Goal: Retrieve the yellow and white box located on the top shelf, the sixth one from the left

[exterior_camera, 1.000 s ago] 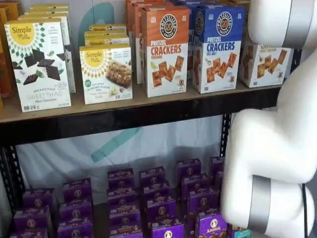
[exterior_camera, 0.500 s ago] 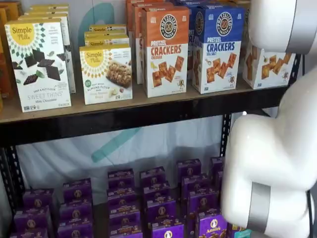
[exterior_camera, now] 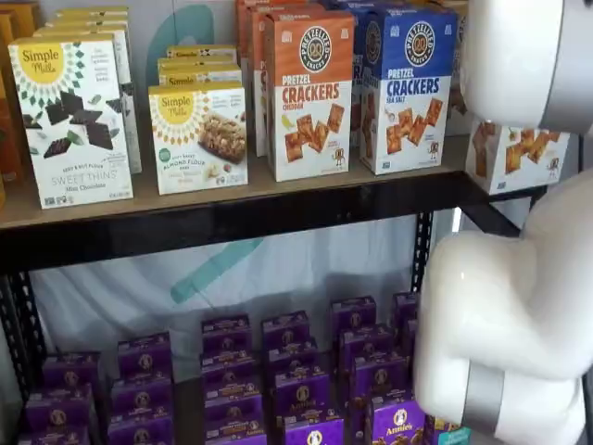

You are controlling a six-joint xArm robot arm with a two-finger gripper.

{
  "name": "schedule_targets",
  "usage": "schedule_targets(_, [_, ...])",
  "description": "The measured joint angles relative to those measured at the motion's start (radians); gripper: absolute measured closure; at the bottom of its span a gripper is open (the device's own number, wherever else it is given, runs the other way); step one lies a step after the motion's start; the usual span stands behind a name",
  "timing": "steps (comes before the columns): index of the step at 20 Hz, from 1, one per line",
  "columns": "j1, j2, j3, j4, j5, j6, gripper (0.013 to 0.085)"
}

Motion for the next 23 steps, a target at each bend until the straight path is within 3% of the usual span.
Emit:
schedule_targets(3, [0.026,-0.068,0.063,-0.016,0.03,0.022,0.037])
schedule_targets(8, [0.108,-0.156,0.143,-0.03,0.074,0.101,0.037])
schedule_targets(17, [0.336,-0.244,0.226,-0.039,0.125,0.328,0.037])
schedule_targets(23, [0.421,-0.258,0.236,-0.033,0.14,0.417,0.037])
